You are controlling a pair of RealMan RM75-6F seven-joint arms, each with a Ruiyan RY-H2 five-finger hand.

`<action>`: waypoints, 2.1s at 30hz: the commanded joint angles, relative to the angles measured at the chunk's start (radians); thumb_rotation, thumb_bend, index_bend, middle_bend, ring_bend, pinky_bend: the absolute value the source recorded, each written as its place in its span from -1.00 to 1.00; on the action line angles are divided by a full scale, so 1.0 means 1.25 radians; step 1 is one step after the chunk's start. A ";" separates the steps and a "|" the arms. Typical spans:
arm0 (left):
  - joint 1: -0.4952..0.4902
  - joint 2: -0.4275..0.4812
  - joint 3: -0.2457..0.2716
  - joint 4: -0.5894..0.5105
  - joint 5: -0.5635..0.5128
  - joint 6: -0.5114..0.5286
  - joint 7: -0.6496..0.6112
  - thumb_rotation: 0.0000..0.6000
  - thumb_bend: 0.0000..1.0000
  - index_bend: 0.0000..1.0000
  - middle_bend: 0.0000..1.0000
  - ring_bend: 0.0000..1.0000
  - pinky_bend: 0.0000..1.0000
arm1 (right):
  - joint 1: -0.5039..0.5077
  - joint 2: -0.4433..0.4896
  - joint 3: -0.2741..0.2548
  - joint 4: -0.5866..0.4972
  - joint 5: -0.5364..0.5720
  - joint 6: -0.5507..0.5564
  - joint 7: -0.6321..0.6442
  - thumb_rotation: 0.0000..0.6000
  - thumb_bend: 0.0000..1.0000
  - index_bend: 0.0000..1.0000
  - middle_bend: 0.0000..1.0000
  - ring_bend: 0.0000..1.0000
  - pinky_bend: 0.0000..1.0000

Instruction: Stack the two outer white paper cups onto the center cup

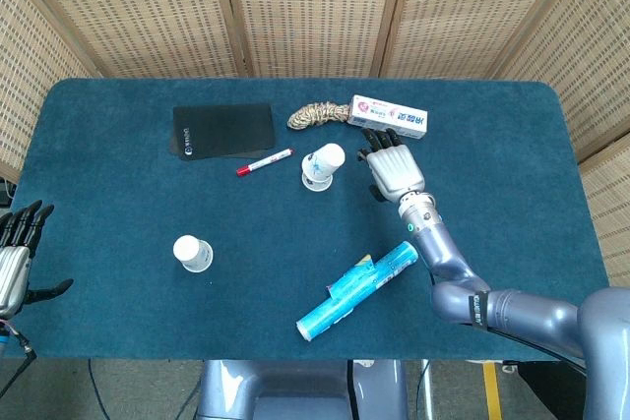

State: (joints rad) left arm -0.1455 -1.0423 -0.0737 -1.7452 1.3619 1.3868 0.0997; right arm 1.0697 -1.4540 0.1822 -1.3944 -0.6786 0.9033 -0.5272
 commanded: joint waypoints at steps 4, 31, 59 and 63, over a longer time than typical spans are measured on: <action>-0.001 0.003 -0.001 0.004 -0.005 -0.007 -0.010 1.00 -0.98 -1.00 -1.00 -1.00 -1.00 | 0.016 -0.035 0.012 0.024 0.019 -0.001 -0.025 1.00 0.05 -0.36 -1.00 -1.00 -1.00; -0.010 -0.004 0.001 0.013 -0.012 -0.023 -0.002 1.00 -0.98 -1.00 -1.00 -1.00 -1.00 | -0.006 -0.027 0.029 0.013 -0.082 0.079 -0.045 1.00 -0.42 -0.79 -1.00 -1.00 -1.00; -0.181 -0.063 -0.021 0.008 0.000 -0.240 0.112 1.00 -0.98 -1.00 -1.00 -1.00 -1.00 | -0.553 0.256 -0.187 -0.155 -0.519 0.464 0.393 1.00 -1.00 -1.00 -1.00 -1.00 -1.00; -0.256 -0.073 -0.016 0.025 -0.018 -0.367 0.123 1.00 -0.98 -1.00 -1.00 -1.00 -1.00 | -0.596 0.254 -0.193 -0.164 -0.545 0.499 0.382 1.00 -1.00 -1.00 -1.00 -1.00 -1.00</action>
State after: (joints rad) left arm -0.3865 -1.1234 -0.0964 -1.7246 1.3641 1.0373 0.2362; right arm 0.3396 -1.1378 -0.0531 -1.5909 -1.3482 1.5169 -0.0436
